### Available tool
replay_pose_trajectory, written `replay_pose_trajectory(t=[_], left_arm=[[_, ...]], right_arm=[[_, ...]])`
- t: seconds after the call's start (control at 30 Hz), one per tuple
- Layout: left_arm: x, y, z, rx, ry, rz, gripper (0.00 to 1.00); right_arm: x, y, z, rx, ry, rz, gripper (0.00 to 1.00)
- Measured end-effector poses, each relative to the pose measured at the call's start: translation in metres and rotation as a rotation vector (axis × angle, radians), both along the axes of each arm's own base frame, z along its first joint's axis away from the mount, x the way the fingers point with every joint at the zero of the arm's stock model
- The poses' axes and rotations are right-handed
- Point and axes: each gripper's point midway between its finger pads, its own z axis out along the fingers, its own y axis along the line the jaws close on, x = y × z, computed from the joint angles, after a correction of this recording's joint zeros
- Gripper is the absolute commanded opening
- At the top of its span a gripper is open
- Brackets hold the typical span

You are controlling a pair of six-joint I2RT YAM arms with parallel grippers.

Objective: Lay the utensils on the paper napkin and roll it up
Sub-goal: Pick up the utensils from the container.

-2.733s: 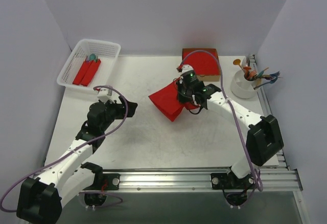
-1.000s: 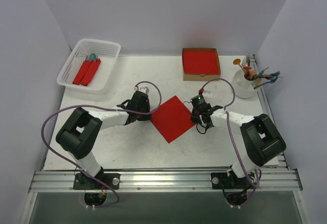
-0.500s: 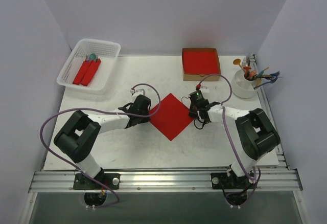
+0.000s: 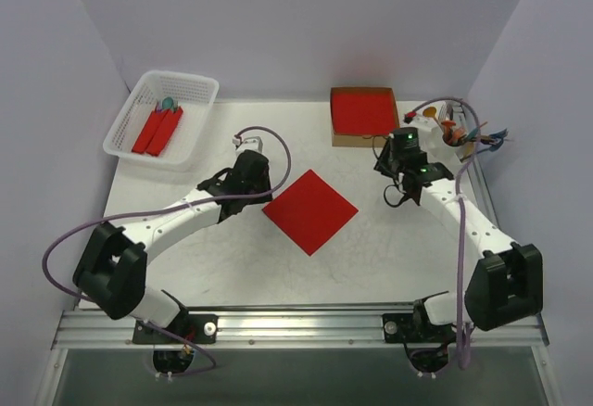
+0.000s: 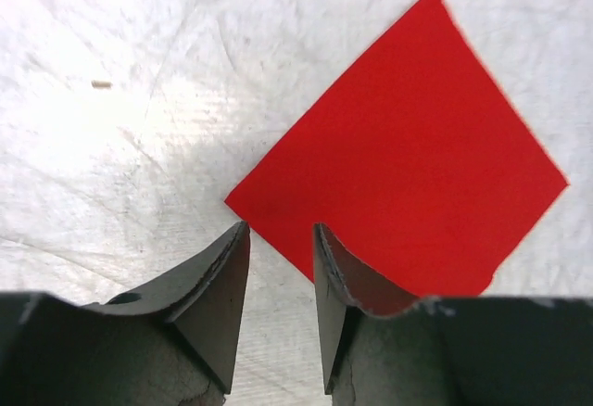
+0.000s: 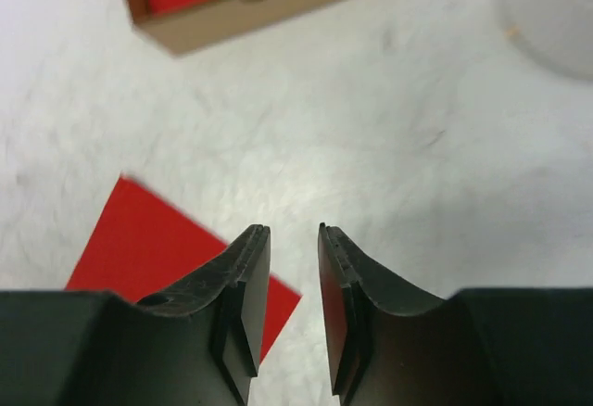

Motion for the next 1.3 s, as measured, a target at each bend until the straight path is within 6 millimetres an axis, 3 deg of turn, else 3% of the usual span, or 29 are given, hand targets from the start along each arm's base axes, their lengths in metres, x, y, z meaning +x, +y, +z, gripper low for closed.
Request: replay_pose_trajectory(t=[0.13, 0.2, 0.37, 0.47, 0.8, 1.0, 1.3], left_arm=[[0.002, 0.005, 0.034, -0.014, -0.091, -0.012, 0.44], [0.002, 0.009, 0.042, -0.015, -0.130, -0.013, 0.45], [-0.012, 0.026, 0.028, 0.017, -0.162, -0.030, 0.48], [-0.020, 0.033, 0.019, 0.037, -0.178, -0.046, 0.51], [-0.017, 0.030, 0.026, 0.014, -0.252, -0.062, 0.54], [-0.016, 0.029, 0.020, 0.027, -0.243, -0.071, 0.54], [-0.016, 0.028, 0.021, 0.026, -0.247, -0.072, 0.55]], right_arm=[[0.016, -0.062, 0.042, 0.019, -0.092, -0.182, 0.45], [0.021, -0.090, 0.057, 0.037, -0.125, -0.277, 0.48], [0.039, -0.136, 0.077, 0.124, -0.161, -0.509, 0.48], [0.058, -0.143, 0.083, 0.164, -0.171, -0.594, 0.48], [0.091, -0.178, 0.092, 0.214, -0.218, -0.867, 0.49], [0.094, -0.194, 0.085, 0.219, -0.239, -0.967, 0.49], [0.105, -0.202, 0.061, 0.247, -0.217, -1.025, 0.49]])
